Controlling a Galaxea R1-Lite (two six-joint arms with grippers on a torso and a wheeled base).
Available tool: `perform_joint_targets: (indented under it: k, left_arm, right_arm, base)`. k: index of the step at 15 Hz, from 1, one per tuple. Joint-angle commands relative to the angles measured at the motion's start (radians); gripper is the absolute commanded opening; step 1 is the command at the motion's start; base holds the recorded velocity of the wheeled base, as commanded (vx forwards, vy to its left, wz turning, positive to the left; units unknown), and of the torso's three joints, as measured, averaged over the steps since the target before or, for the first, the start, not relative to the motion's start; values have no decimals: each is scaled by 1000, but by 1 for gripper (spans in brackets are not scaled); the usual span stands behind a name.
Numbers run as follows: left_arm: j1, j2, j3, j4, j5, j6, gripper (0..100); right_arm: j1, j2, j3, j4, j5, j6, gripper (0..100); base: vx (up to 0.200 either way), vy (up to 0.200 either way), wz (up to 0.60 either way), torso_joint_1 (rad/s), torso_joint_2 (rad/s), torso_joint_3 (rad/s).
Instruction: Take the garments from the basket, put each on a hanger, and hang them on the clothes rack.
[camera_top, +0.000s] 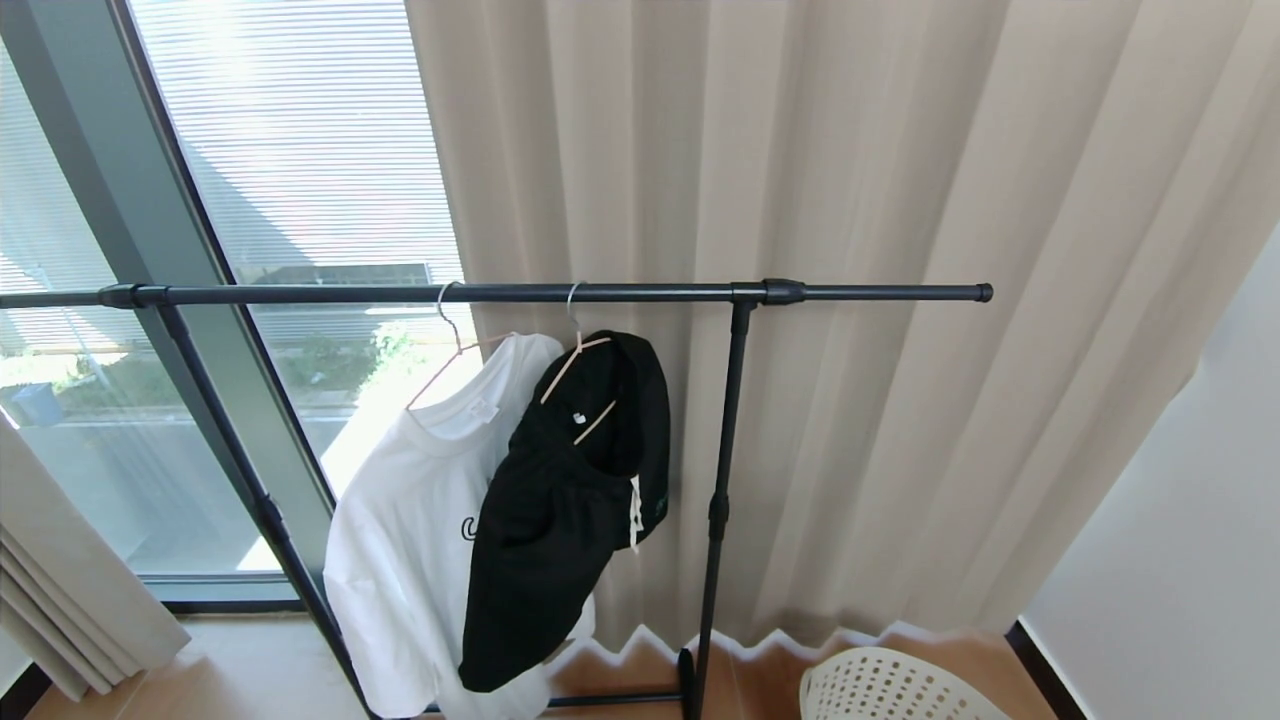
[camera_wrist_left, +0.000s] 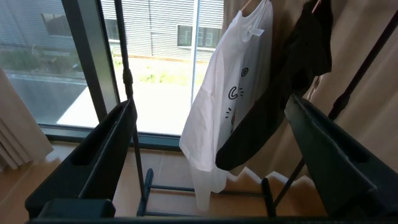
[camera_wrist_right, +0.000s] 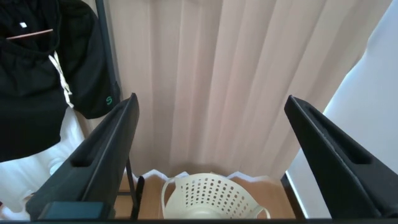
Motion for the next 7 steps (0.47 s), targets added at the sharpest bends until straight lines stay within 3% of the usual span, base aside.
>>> perform_joint_targets:
  k: [1, 7]
  left_arm:
    - [0, 0, 0, 0, 1, 1, 100]
    - [0, 0, 0, 0, 1, -1, 100]
  right_arm:
    - [1, 0, 0, -1, 0, -1, 100]
    - [1, 0, 0, -1, 2, -1, 100]
  base:
    - [0, 0, 0, 0, 0, 0]
    - [0, 0, 0, 0, 0, 0]
